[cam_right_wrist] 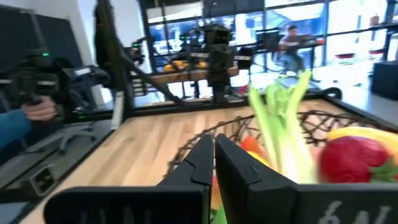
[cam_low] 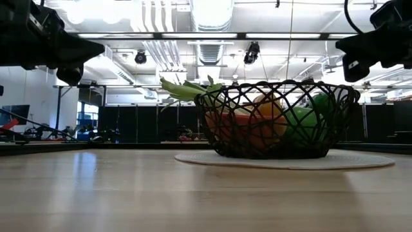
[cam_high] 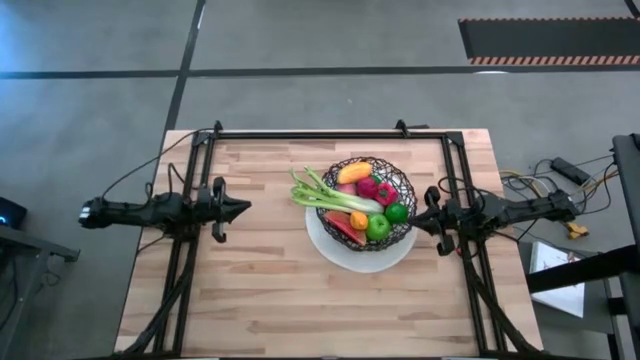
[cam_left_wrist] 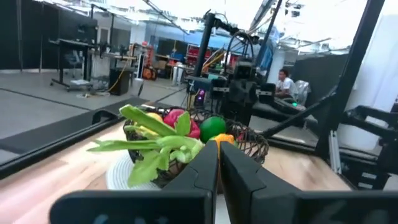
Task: Build produce basket
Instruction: Return to Home Position
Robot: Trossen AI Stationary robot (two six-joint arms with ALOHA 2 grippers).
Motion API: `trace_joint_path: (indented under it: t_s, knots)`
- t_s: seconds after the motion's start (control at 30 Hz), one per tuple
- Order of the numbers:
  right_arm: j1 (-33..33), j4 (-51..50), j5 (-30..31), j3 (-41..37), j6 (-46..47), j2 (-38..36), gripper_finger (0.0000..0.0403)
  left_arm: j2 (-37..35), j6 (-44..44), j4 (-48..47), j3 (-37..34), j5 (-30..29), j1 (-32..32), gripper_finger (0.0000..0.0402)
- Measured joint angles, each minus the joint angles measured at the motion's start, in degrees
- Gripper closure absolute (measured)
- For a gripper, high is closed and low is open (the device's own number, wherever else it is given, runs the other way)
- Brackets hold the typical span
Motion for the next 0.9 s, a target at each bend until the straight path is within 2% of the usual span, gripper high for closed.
trace_joint_path:
  t_s: [0.13,0.4,0.6,0.9]
  knots:
    - [0.0,-0.16,1.27,0.0,-0.21,0.04,0.0394,1.4,0.52,-1.3,-0.02,0.21,0.0,0.0401]
    - [0.02,-1.29,0.64,0.0,0.82,0.0,0.0394,0.42,2.9,-2.97,-0.09,4.19,0.0,0.0401]
    - [0.02,-1.46,0.2,-0.02,2.93,0.86,0.0394,-0.61,4.07,-3.5,-0.13,4.85,0.0,0.0401]
    - [0.02,-1.46,0.22,-0.04,1.45,0.74,0.0394,2.03,2.73,-3.59,-0.17,3.68,0.04,0.0401]
